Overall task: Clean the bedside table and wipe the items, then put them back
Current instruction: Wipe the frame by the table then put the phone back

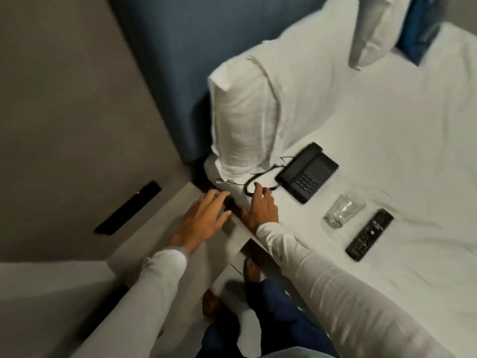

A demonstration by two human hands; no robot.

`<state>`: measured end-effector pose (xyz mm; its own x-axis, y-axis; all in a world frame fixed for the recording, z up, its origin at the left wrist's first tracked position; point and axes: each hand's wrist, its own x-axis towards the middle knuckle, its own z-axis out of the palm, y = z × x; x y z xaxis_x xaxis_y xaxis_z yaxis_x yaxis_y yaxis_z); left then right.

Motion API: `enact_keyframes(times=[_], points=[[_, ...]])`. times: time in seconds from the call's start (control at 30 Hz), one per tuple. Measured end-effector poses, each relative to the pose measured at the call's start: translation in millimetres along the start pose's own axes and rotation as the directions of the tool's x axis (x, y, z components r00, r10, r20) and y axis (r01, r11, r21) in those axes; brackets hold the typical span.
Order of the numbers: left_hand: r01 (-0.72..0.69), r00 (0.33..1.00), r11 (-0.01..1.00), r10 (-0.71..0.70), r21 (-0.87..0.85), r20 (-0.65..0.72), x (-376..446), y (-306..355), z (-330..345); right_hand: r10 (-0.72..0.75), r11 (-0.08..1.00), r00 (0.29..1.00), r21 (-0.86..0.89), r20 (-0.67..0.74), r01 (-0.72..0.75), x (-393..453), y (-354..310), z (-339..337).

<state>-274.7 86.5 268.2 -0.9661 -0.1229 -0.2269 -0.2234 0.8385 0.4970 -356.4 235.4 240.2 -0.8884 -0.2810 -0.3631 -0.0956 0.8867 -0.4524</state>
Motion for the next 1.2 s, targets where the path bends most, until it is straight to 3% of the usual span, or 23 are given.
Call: enact_keyframes(times=[0.13,0.23,0.33,0.5,0.67,0.77,0.83,0.97,1.07,1.2], points=[[-0.120,0.985,0.987,0.132,-0.105,0.111,86,67,26,0.299,0.914,0.941,0.330,-0.156,-0.235,26,61,-19],[-0.140,0.972,0.980,0.163,-0.144,0.167,148,102,51,0.515,0.774,0.828,0.535,-0.222,-0.338,62,99,-31],[-0.128,0.967,0.980,0.156,-0.150,0.199,207,122,86,0.654,0.632,0.715,0.698,-0.248,-0.336,101,137,-37],[-0.038,0.956,0.976,0.097,-0.213,0.276,281,130,166,0.785,0.392,0.597,0.879,-0.167,-0.270,160,196,-27],[0.041,0.991,0.925,0.010,-0.378,0.132,280,127,207,0.781,0.452,0.539,0.881,-0.314,-0.141,175,203,6],[0.077,0.991,0.898,-0.023,-0.433,0.129,265,111,202,0.819,0.432,0.492,0.881,-0.295,-0.192,164,184,17],[0.120,0.988,0.871,-0.059,-0.476,0.141,245,93,193,0.811,0.453,0.502,0.865,-0.299,-0.216,149,172,26],[0.306,0.951,0.755,-0.217,-0.581,0.220,175,35,172,0.706,0.563,0.622,0.801,-0.338,-0.204,103,137,61],[0.450,0.888,0.582,-0.374,-0.677,0.269,107,-10,171,0.576,0.648,0.737,0.747,-0.355,-0.147,63,109,93],[0.534,0.739,0.279,-0.613,-0.798,0.280,19,-67,185,0.329,0.721,0.905,0.690,-0.269,-0.057,33,67,151]])
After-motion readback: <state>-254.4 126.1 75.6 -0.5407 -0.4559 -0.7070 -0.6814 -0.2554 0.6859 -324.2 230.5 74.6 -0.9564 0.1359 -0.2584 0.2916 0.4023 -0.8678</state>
